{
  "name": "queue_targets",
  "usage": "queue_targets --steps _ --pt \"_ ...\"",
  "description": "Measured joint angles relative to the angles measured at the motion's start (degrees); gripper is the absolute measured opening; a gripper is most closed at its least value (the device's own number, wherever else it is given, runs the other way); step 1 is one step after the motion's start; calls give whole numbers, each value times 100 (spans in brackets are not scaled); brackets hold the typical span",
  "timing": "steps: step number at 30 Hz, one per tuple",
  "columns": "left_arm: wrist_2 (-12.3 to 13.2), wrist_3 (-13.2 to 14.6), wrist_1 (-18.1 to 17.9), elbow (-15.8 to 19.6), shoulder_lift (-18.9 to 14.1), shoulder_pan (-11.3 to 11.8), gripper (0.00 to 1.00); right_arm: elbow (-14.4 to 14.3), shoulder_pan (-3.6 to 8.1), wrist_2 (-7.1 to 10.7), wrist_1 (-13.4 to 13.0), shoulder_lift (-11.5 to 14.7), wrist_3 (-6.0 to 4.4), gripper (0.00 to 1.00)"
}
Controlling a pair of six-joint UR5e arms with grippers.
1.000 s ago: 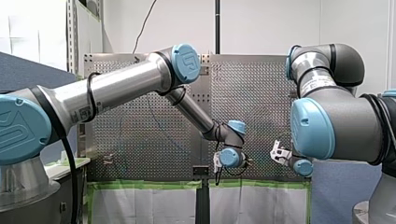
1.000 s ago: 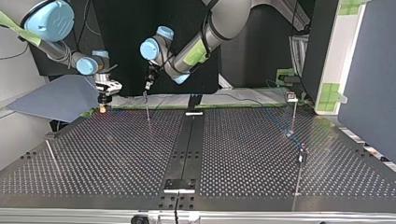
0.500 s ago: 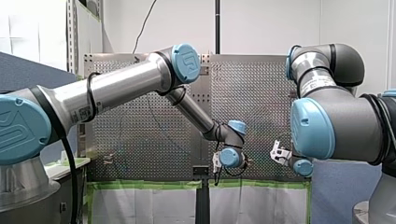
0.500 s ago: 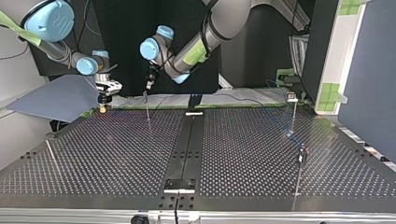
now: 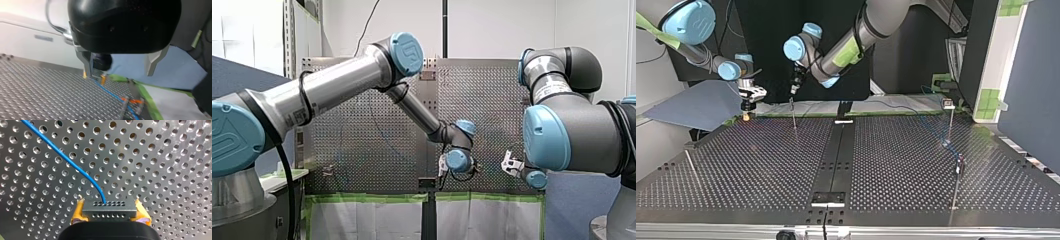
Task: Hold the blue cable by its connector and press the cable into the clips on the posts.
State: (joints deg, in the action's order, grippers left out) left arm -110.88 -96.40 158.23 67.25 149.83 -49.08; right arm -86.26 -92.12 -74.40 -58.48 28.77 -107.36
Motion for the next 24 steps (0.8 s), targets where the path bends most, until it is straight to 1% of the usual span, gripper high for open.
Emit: queue_targets --steps 3,5,10,12,16,21,24 --pt "142 -148 -167 173 -173 26 100 0 0 1 -4 0 -9 0" --pt "149 -256 -226 285 -287 49 100 1 2 0 -6 1 -12 0" --pt "-36 -513 -89 550 -551 72 100 2 0 3 -2 1 -24 0" --pt "-118 -568 -9 637 -638 77 100 1 -2 13 0 1 -28 0" --pt "-264 -609 186 837 -838 80 100 0 -3 26 7 2 -31 0" --pt "-317 -597 404 1057 -1057 74 100 2 -4 29 11 2 -32 0" --pt "-391 -557 541 1193 -1194 64 100 2 -4 30 11 2 -32 0"
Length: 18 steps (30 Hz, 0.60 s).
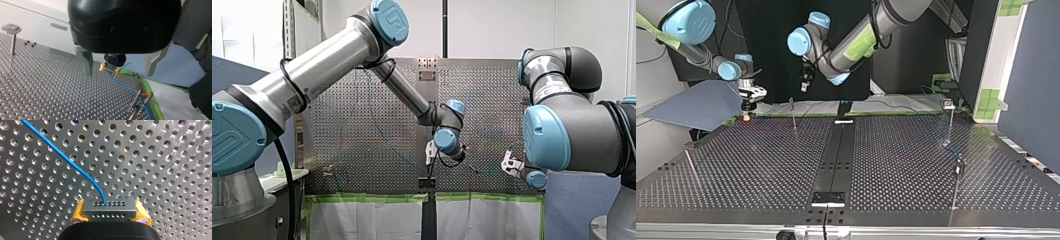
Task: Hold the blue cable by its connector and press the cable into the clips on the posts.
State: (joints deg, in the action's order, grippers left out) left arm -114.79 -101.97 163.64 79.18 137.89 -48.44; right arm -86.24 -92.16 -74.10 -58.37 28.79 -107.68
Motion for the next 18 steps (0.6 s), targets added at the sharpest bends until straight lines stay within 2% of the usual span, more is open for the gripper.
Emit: queue_targets --steps 8,18 --pt "-117 29 324 363 -363 -7 100 -1 -7 0 1 0 0 0" --pt "-184 -36 378 795 -795 28 100 2 -14 6 0 0 3 0"
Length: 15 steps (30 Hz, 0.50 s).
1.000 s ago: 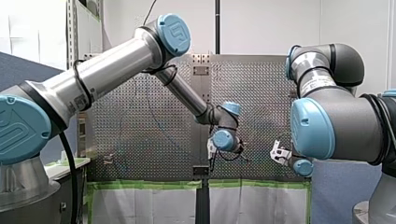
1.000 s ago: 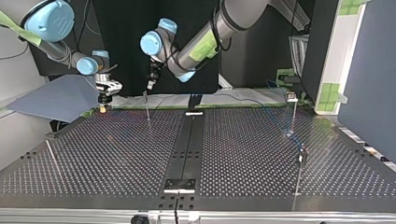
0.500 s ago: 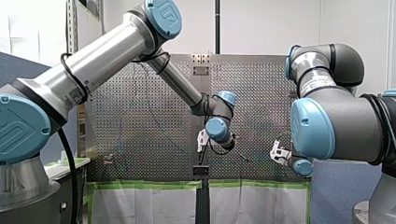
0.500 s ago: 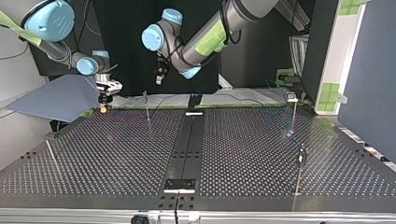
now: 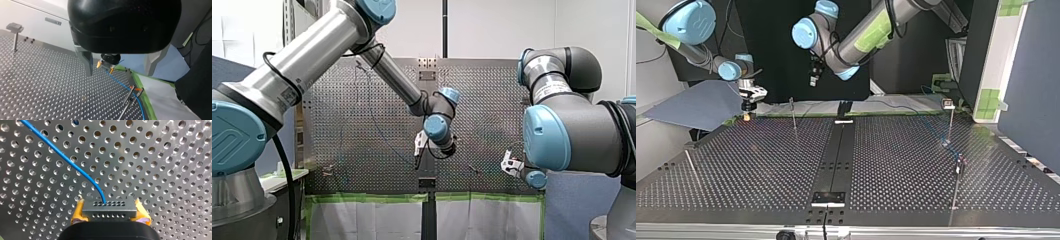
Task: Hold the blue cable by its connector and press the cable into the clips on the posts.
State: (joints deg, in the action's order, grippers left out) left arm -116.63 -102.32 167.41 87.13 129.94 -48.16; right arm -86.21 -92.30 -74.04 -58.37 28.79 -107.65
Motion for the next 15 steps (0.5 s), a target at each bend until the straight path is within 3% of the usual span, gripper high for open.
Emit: queue_targets --steps 7,15 --pt "-93 -249 216 341 -340 22 100 1 -16 2 3 0 5 0" --pt "-105 -279 284 716 -715 27 100 0 -28 5 15 0 6 0"
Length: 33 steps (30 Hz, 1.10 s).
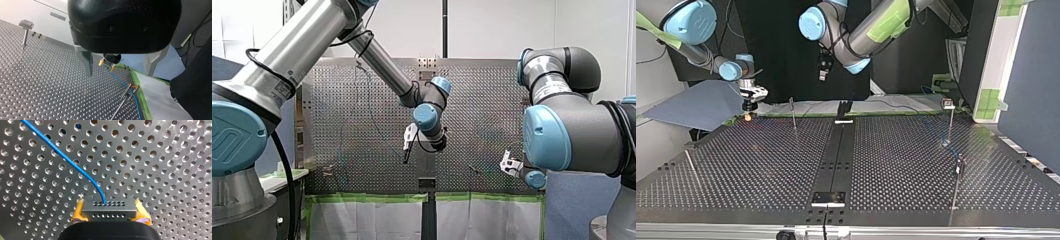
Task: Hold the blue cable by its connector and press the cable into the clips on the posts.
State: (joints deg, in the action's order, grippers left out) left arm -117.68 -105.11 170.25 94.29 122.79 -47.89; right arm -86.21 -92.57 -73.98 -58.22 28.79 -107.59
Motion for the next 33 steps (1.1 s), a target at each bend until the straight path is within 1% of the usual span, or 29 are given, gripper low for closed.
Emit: queue_targets --steps 9,17,28,33 --pt "-2 4 10 461 -463 5 100 10 -7 14 0 0 -3 0" --pt "-122 38 -5 871 -871 7 100 27 -10 15 26 0 -1 0" --pt "-145 22 13 1444 -1444 6 100 31 -25 15 37 0 10 0" --pt "-159 26 -64 1685 -1686 6 100 31 -28 15 37 -1 16 0"
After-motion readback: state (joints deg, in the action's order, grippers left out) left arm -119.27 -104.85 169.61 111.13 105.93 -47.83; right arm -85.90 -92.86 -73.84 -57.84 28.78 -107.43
